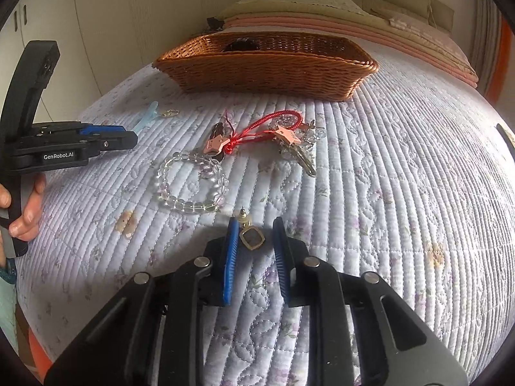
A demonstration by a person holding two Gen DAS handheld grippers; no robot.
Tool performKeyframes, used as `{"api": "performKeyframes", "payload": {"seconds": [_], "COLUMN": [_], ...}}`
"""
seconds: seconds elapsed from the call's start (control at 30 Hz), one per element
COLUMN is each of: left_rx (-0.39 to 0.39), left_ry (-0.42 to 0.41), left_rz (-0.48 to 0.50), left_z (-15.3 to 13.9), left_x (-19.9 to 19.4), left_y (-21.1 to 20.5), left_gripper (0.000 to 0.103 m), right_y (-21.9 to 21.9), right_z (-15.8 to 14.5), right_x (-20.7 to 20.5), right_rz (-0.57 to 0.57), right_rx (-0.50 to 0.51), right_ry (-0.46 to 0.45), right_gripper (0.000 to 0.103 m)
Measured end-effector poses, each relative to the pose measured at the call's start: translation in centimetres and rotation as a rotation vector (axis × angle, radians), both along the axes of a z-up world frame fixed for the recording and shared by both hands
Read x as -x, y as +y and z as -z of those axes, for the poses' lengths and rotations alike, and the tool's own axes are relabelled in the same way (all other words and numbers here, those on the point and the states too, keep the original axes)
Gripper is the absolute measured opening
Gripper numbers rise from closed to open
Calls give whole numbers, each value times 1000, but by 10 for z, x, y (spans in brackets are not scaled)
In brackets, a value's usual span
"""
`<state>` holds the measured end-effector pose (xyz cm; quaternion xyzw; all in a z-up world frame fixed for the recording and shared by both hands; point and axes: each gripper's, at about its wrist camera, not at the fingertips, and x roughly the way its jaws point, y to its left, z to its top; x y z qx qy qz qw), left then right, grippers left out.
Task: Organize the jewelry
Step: 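Grasp the light blue hair clip with the left gripper while the right gripper grasps the small gold charm, then carry the hair clip and gold charm into the basket and open both grippers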
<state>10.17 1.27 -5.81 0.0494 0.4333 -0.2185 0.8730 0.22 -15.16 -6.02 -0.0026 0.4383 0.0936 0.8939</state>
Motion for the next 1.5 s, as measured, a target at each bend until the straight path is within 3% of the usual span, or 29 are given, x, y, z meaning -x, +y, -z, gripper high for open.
{"api": "performKeyframes", "payload": {"seconds": [0.3, 0.4, 0.6, 0.67, 0.77, 0.83, 1.27, 1.5], "left_rx": [-65, -49, -50, -57, -57, -33, 20, 44], "left_ry": [-28, -24, -34, -41, -45, -41, -52, -112], "left_rz": [-132, -162, -172, -180, -193, -196, -181, -172], "left_z": [6, 6, 6, 7, 7, 7, 5, -6], "left_x": [-6, -5, -3, -2, -1, -2, 1, 12], "left_y": [-12, -11, -12, -12, -10, -6, -1, 0], "left_gripper": [39, 39, 38, 33, 16, 14, 14, 14], "right_y": [0, 8, 9, 10, 13, 11, -13, -22], "right_z": [0, 0, 2, 3, 1, 0, -11, -28], "right_x": [2, 3, -2, -2, 0, 3, 7, 9], "right_rz": [6, 9, 6, 8, 17, 31, 33, 50], "right_rx": [0, 34, -7, -2, 35, 37, -117, -185], "right_ry": [-6, -4, 20, 23, 5, -11, -47, -97], "right_gripper": [20, 19, 20, 20, 14, 14, 14, 14]}}
